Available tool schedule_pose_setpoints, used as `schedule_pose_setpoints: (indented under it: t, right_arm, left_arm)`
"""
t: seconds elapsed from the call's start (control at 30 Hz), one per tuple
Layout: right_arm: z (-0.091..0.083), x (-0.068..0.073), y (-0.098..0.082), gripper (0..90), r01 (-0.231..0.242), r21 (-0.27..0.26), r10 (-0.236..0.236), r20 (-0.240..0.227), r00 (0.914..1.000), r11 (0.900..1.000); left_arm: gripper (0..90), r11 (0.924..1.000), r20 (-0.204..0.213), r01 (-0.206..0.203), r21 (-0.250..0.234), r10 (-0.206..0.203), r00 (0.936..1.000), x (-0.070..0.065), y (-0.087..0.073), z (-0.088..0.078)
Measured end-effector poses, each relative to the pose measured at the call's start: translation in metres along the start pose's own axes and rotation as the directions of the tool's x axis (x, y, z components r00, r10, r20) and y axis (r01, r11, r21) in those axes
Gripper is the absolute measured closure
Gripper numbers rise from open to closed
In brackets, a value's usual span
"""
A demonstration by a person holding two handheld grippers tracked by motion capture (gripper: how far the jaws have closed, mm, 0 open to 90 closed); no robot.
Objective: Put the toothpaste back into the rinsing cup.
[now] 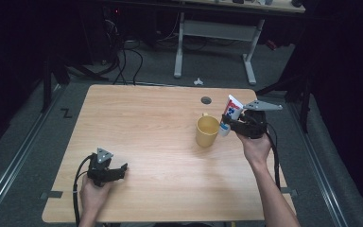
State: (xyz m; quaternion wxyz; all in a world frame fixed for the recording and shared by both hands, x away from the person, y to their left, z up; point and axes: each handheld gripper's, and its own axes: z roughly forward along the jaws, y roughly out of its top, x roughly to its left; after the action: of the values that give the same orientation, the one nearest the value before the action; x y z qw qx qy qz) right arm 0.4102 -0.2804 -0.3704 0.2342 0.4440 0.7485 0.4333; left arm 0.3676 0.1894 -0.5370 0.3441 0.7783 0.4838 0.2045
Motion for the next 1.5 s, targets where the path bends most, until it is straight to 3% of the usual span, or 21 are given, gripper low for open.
schedule_pose_setpoints:
  t: [0.87, 1.5]
  right_arm:
    - [0.028, 0.007, 0.018, 64.7, 0.019, 0.002, -0.019, -0.012, 0.9997, 1.0]
    - [0.049, 0.006, 0.016, 64.5, 0.018, 0.027, -0.018, 0.003, 0.9998, 0.999]
  left_arm:
    - [18.7, 1.0, 0.002, -0.003, 0.002, 0.003, 1.0, 0.0, 0.0, 0.0]
    - [18.7, 1.0, 0.002, -0.003, 0.002, 0.003, 1.0, 0.0, 0.0, 0.0]
